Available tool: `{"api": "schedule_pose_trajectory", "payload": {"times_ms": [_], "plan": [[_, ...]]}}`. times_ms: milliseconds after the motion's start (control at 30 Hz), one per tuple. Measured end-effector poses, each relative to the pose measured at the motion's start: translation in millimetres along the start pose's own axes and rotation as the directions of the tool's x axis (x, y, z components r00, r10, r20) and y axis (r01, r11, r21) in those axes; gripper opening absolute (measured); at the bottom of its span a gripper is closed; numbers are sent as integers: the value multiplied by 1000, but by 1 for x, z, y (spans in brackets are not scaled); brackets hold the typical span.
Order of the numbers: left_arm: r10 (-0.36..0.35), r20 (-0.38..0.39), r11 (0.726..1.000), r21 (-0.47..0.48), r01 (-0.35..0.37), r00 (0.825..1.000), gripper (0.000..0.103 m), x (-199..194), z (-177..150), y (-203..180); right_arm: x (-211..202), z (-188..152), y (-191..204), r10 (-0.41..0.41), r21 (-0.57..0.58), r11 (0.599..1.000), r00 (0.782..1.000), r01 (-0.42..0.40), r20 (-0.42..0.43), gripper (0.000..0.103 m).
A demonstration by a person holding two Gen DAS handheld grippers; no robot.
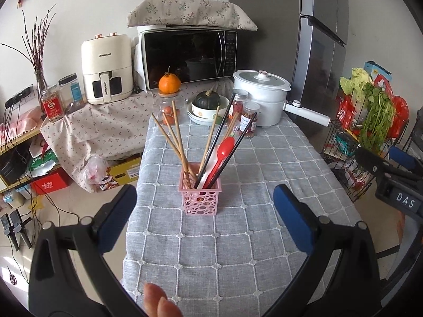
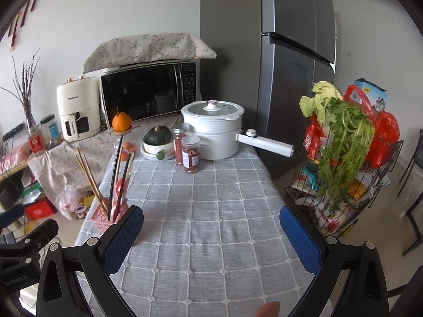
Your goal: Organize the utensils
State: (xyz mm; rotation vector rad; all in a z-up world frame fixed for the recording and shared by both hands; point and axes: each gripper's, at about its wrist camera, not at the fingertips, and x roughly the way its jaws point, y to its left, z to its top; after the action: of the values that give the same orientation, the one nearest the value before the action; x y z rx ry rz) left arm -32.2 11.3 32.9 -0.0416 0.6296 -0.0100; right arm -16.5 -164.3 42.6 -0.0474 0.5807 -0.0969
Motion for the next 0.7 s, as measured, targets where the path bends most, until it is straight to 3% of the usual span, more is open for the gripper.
{"api": "schedule_pose_trajectory", "payload": {"times_ms": [700], "plan": [[31, 12, 1000, 2, -31, 999, 103, -1, -1, -3, 5, -1, 0, -15, 15, 1000, 1000, 16, -11, 103]]}}
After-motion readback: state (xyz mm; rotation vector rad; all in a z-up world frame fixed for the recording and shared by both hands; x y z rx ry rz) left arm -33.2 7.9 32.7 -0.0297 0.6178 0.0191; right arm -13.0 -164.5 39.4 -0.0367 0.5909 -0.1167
